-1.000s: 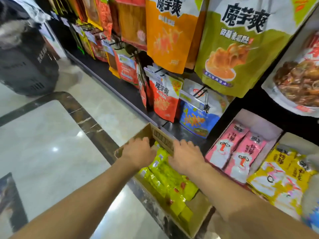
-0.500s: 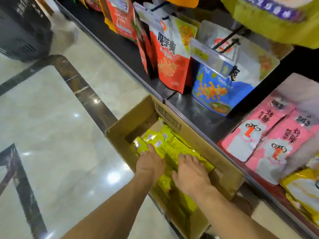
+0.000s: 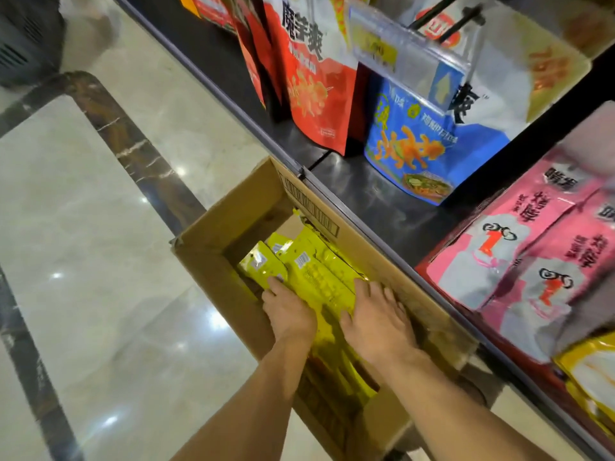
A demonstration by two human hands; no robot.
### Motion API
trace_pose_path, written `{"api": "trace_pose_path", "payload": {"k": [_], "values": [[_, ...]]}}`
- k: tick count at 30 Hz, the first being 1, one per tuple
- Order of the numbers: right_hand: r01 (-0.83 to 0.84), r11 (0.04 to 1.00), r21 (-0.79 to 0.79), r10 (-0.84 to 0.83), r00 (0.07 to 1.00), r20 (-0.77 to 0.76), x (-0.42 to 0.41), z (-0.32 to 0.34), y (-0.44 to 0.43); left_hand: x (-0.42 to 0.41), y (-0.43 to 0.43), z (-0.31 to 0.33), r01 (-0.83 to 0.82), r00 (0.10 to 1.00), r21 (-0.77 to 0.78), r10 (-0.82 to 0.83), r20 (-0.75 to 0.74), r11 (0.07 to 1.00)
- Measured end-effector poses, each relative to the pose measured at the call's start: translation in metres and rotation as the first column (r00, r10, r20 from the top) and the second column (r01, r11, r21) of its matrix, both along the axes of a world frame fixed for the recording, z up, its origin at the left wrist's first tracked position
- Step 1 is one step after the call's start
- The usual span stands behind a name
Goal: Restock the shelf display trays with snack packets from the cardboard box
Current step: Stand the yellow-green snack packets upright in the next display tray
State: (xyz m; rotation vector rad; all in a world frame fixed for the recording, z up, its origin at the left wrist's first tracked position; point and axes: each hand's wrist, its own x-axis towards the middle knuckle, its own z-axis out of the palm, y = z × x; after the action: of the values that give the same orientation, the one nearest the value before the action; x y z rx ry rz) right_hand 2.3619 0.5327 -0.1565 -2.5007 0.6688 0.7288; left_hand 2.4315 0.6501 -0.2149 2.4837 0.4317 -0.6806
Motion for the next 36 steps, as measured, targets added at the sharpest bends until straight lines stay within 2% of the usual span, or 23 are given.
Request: {"api": "trace_pose_path", "payload": {"k": [3, 6, 10, 13, 16, 25, 31, 36], "values": [[-0.003, 1.000, -0.004, 0.003, 1.000, -0.001, -0.004, -0.007, -0.001, 0.009, 0.007, -0.003, -0.040, 0.999, -0.046, 0.040, 0.004, 0.998], [-0.013, 1.000, 0.017, 0.013, 1.000, -0.003, -0.005, -0.012, -0.001, 0.016, 0.014, 0.002, -0.114, 0.991, -0.161, 0.123, 0.045, 0.980], [-0.021, 0.999, 0.032, 0.021, 1.000, -0.006, -0.005, -0.018, 0.002, 0.023, 0.019, 0.021, -0.219, 0.963, -0.419, 0.264, 0.052, 0.881], [-0.023, 0.999, 0.037, 0.024, 0.999, -0.031, -0.005, -0.023, 0.004, 0.031, 0.025, 0.032, -0.198, 0.963, -0.531, 0.266, 0.054, 0.824], [-0.037, 0.998, 0.049, 0.039, 0.998, -0.045, -0.005, -0.028, 0.007, 0.038, 0.032, 0.033, -0.109, 0.972, -0.526, 0.202, 0.122, 0.843], [-0.036, 0.987, 0.156, 0.048, 0.996, -0.076, -0.006, -0.022, 0.021, 0.047, 0.037, 0.045, -0.033, 0.969, -0.532, 0.158, 0.190, 0.846], [0.121, 0.967, 0.224, -0.104, 0.991, -0.088, -0.009, -0.006, 0.008, 0.042, 0.033, 0.071, -0.021, 0.943, -0.538, 0.196, 0.270, 0.843], [0.288, 0.895, 0.341, -0.317, 0.948, 0.030, -0.012, 0.023, -0.004, 0.041, 0.030, 0.107, -0.039, 0.901, -0.550, 0.268, 0.343, 0.834]]}}
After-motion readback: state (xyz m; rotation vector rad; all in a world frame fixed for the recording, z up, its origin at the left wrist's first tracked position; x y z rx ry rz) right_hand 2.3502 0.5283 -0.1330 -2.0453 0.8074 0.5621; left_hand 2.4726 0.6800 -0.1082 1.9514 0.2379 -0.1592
